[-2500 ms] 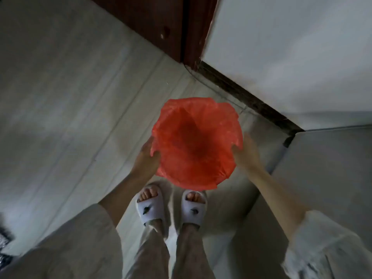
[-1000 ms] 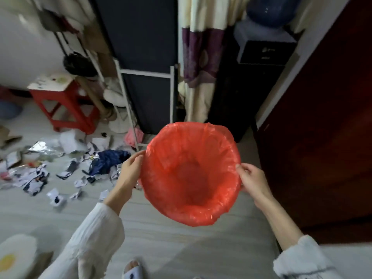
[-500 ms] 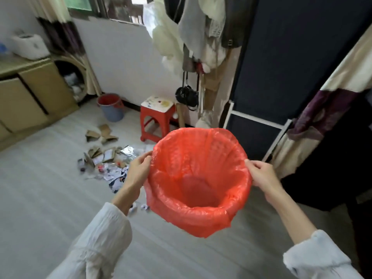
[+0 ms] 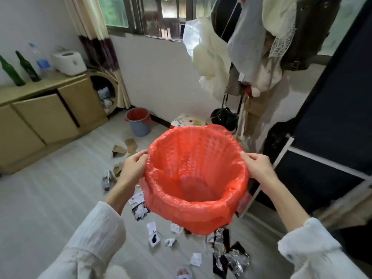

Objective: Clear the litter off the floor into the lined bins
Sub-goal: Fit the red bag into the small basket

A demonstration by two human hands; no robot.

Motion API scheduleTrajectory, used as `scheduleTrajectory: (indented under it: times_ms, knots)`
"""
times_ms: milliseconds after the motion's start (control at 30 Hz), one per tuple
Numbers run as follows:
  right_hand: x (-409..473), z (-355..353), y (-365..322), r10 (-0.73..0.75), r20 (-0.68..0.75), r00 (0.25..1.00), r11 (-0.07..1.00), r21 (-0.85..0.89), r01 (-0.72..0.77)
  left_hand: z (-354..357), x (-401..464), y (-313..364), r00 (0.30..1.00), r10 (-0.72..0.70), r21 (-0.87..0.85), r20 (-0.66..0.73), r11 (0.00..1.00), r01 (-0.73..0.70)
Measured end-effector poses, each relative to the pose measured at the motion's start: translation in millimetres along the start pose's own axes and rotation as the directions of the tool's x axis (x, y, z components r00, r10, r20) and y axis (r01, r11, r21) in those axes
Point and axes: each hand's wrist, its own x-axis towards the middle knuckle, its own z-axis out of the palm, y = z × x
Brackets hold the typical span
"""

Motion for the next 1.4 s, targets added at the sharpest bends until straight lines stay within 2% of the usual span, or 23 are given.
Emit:
scheduleTrajectory:
  times_ms: [300, 467, 700, 900, 1100, 1233, 1400]
  knots:
    - [131.3, 78.0, -76.4, -0.033, 0.017, 0.999, 0.999, 0.029, 0.032, -20.6, 160.2, 38.4, 1.000, 0.000, 0.056, -0.029, 0.998, 0.002]
    - [190.1, 113.2, -87.1, -0.019, -0.029, 0.999, 0.999, 0.030, 0.019, -27.4, 231.1, 40.9, 0.998, 0.036, 0.102, 0.044, 0.994, -0.041]
    - [230.6, 184.2, -86.3, 0.117, -0.094, 0.989, 0.993, 0.016, -0.116, -38.5, 337.2, 21.7, 0.978, 0.056, 0.104, 0.202, 0.991, -0.079]
    - [251.5, 292.9, -43.3, 0.249, -0.157, 0.956, 0.964, -0.049, -0.260, -58.5, 438.4, -62.3, 0.942, -0.054, 0.236, 0.331, 0.971, -0.027]
    - [279.7, 384.5, 41.2, 0.391, -0.068, 0.918, 0.912, -0.102, -0.397, -66.1, 491.2, -165.4, 0.926, -0.184, 0.293, 0.331, 0.952, 0.085]
    - [298.8, 432.5, 98.5, 0.417, -0.065, 0.906, 0.898, -0.120, -0.422, -57.2, 521.7, -244.8, 0.929, -0.216, 0.291, 0.302, 0.948, 0.126]
    - [341.7, 498.4, 212.5, 0.413, -0.037, 0.910, 0.895, -0.167, -0.413, -32.0, 563.2, -378.1, 0.942, -0.212, 0.327, 0.259, 0.937, 0.121]
